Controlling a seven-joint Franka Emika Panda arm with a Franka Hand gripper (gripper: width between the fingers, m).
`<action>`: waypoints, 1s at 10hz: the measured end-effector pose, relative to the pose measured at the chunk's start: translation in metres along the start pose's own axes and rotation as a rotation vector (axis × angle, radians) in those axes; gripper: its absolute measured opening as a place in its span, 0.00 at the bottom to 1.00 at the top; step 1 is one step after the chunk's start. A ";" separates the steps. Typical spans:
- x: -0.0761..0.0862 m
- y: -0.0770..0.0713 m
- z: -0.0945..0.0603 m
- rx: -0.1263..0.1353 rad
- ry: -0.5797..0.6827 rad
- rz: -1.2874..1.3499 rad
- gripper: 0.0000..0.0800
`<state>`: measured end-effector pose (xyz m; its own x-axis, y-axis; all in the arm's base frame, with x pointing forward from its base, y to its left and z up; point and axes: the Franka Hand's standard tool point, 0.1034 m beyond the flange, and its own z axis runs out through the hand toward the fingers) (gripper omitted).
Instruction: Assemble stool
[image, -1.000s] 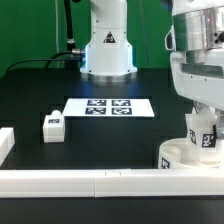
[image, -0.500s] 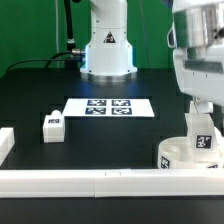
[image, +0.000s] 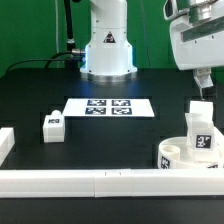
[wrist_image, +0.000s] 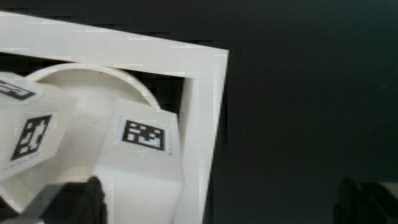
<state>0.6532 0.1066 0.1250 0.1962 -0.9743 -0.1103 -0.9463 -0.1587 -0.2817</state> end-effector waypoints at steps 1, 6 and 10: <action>0.000 0.000 0.000 0.000 0.000 -0.081 0.81; 0.013 -0.004 0.003 -0.023 0.010 -0.820 0.81; 0.012 -0.001 0.004 -0.071 0.007 -1.213 0.81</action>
Offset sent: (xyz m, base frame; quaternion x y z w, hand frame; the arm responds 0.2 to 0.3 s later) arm 0.0095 -0.0048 0.0086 -0.0061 -0.0044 -0.3976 0.9175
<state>0.6575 0.0953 0.1202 0.9629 -0.1880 0.1938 -0.1611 -0.9761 -0.1462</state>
